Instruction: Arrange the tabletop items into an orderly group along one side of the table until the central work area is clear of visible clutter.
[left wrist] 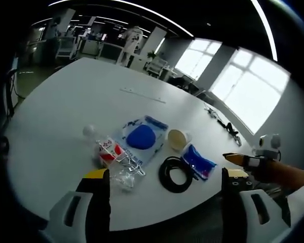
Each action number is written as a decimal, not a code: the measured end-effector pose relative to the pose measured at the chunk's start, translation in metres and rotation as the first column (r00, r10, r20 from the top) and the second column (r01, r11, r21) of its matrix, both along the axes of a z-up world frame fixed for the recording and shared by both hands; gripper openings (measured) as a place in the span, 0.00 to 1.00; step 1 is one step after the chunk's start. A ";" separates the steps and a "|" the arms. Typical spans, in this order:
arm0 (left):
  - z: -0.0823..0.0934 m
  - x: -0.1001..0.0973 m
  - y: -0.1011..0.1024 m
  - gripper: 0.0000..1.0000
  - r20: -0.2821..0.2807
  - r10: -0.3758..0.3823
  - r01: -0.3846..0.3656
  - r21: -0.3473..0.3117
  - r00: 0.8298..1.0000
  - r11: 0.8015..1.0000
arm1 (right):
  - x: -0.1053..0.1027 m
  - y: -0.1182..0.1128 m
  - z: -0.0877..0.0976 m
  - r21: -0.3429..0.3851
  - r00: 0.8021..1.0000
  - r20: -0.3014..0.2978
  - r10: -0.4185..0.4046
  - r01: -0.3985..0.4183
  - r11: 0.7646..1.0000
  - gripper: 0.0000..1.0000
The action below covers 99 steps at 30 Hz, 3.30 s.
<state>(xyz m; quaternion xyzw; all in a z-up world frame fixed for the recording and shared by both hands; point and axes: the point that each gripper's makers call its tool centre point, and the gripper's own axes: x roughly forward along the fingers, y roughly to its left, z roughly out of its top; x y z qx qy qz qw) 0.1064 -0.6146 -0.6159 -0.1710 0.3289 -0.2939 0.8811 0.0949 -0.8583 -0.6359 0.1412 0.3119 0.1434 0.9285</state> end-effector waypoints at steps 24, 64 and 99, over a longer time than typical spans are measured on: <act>0.000 -0.001 -0.001 0.91 -0.007 -0.006 0.006 -0.006 1.000 1.000 | 0.000 -0.002 0.000 0.009 1.000 0.001 -0.018 0.018 1.000 0.70; -0.004 0.002 0.000 0.93 -0.018 -0.012 0.013 0.011 1.000 1.000 | -0.001 -0.004 -0.004 0.017 1.000 -0.004 -0.028 0.028 0.999 0.70; -0.013 0.021 0.013 0.93 -0.035 -0.018 0.019 0.040 0.999 0.999 | 0.004 0.012 0.004 0.029 1.000 0.025 0.001 -0.002 1.000 0.70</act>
